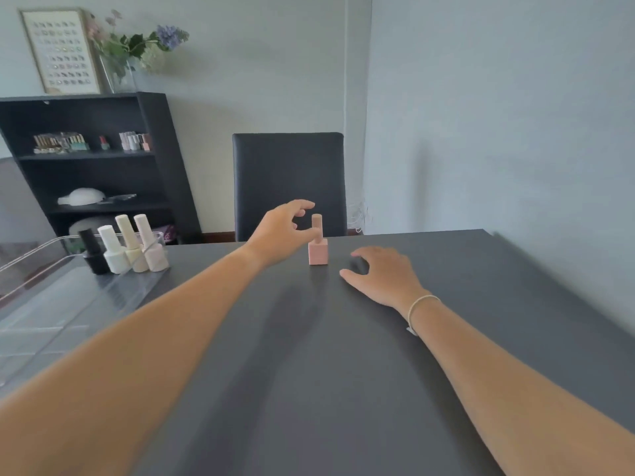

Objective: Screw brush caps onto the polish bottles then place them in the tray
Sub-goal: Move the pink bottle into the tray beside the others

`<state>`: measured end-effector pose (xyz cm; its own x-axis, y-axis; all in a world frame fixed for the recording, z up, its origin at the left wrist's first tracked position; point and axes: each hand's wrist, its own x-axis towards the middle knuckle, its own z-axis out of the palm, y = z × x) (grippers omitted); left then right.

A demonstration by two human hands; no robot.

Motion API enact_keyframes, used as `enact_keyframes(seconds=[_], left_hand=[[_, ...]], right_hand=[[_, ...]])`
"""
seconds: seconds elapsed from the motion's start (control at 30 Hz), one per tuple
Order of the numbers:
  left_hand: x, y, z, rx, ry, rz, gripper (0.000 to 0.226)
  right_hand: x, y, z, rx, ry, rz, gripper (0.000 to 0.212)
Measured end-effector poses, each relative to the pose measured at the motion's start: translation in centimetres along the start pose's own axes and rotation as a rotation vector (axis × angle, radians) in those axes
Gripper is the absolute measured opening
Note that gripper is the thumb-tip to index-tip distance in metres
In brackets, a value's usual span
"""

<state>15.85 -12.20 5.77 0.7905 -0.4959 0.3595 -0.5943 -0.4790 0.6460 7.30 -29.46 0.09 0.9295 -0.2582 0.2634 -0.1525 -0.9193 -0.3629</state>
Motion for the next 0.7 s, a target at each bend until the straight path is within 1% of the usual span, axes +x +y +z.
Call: enact_keyframes(seconds=[0.1, 0.2, 0.27, 0.37, 0.6, 0.7], left_hand=[[0.0, -0.5, -0.1, -0.017, 0.033, 0.005, 0.046], [-0.2, -0.7, 0.0, -0.047, 0.072, -0.001, 0.036], [0.8, 0.1, 3.0, -0.068, 0.074, -0.011, 0.029], [0.7, 0.2, 3.3, -0.103, 0.141, 0.000, 0.022], [0.3, 0.4, 2.5, -0.149, 0.179, 0.002, 0.020], [0.0, 0.3, -0.1, -0.178, 0.217, -0.002, 0.020]], right_hand=[[0.4, -1.2, 0.1, -0.033, 0.002, -0.022, 0.046], [0.2, -1.6, 0.2, -0.045, -0.003, -0.032, 0.046], [0.3, 1.1, 0.6, -0.043, -0.020, 0.014, 0.046], [0.3, 1.1, 0.8, -0.038, -0.014, 0.004, 0.046], [0.1, 1.4, 0.4, -0.048, -0.018, 0.008, 0.043], [-0.2, 0.7, 0.1, 0.048, 0.028, -0.007, 0.034]])
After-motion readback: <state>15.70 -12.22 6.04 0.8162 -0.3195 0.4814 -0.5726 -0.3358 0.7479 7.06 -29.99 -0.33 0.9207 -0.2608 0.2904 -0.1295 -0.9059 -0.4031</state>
